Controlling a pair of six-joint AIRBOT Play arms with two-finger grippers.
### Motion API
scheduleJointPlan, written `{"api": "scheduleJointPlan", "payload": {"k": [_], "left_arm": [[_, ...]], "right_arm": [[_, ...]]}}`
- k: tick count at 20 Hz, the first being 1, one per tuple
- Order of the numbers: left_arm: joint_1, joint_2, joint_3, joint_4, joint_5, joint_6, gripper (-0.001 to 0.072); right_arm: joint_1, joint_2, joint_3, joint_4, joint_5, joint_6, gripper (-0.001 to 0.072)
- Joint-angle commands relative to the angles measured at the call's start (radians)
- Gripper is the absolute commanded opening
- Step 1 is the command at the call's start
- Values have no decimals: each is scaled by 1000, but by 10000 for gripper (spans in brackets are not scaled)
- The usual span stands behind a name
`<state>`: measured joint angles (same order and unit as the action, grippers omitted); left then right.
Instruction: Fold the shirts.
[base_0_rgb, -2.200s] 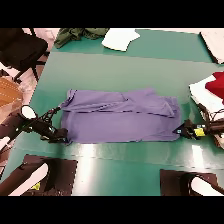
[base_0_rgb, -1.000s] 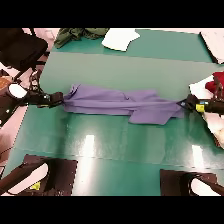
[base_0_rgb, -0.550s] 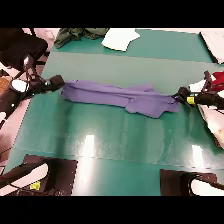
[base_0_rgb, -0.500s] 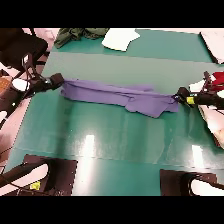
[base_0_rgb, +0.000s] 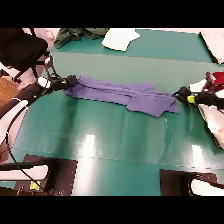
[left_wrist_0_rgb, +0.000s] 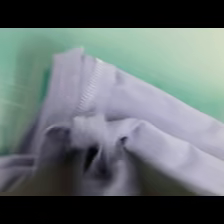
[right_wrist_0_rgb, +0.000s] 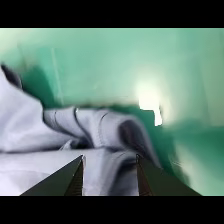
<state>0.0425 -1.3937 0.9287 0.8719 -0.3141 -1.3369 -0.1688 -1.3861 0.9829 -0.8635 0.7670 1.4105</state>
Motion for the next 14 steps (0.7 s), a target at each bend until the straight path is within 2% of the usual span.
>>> {"api": "scheduleJointPlan", "payload": {"k": [1,2,4,6,7,10,14], "left_arm": [[77,-4,51,45,-48,1,710],[111,11,67,41,-76,0,710],[156,48,76,32,-98,-3,710],[166,92,76,10,-140,-8,710],[162,108,76,9,-171,-7,709],[161,130,76,-12,-253,11,709],[161,130,76,-27,-288,11,709]], "right_arm": [[-86,83,-1,-1,84,-46,410],[-116,107,-11,0,124,-51,499],[-159,136,-52,11,184,-82,529],[-204,146,-130,120,229,-185,599],[-232,145,-175,211,254,-252,600],[-287,146,-302,404,309,-393,687],[-286,145,-401,426,301,-436,697]]}}
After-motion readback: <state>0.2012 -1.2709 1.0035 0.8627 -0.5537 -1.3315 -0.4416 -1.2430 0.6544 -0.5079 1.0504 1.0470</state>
